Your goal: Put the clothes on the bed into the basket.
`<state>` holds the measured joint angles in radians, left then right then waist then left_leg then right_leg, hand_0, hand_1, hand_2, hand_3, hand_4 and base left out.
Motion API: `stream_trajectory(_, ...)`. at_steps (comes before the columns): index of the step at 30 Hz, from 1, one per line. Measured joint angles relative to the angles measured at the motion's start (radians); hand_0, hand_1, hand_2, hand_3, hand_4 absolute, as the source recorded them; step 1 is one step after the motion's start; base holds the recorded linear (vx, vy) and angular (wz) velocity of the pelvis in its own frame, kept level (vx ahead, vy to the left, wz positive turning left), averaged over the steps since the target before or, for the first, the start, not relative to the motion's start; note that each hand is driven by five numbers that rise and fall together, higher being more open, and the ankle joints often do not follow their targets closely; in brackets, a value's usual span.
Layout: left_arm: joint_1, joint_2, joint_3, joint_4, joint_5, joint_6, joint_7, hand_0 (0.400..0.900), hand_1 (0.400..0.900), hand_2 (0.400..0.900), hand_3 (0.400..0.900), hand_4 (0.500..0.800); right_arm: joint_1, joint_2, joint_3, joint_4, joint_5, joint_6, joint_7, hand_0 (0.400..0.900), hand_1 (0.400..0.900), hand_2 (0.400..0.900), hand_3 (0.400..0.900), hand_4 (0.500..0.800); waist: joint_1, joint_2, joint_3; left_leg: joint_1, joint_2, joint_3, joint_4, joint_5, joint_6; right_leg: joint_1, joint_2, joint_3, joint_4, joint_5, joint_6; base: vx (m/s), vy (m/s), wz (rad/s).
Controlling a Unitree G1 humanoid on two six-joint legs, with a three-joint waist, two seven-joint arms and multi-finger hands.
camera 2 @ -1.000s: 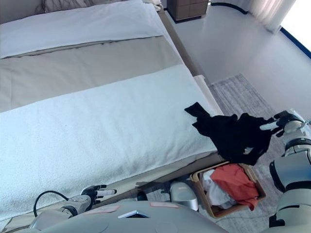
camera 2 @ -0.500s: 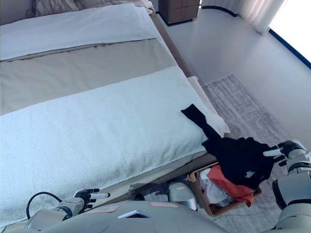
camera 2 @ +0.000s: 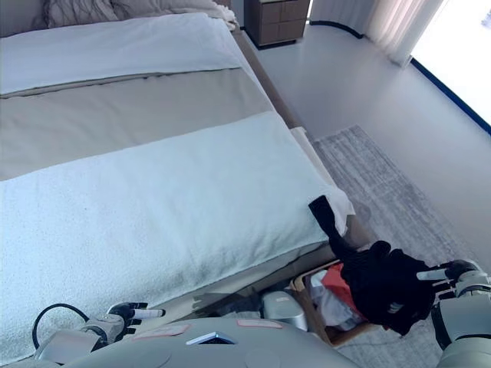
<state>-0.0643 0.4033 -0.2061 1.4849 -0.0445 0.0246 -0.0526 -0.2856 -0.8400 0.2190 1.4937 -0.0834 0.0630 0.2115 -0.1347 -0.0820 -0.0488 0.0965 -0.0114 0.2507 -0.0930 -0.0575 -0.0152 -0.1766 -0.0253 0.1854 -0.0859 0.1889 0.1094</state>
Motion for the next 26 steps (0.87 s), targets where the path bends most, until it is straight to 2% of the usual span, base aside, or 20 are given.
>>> stream_trajectory(26,0.0,0.0,0.004,0.002,0.009,0.006,-0.001,0.9,0.9,0.9,0.9,0.8,0.003,0.002,-0.001,-0.012,0.022,-0.003,0.0,0.9,0.9,0.9,0.9,0.8,0.005,-0.016,-0.003,0.0,-0.002,-0.012,0.0,-0.002,0.002,0.004,-0.006,-0.011,0.0,0.0,0.0,0.0,-0.007,0.04)
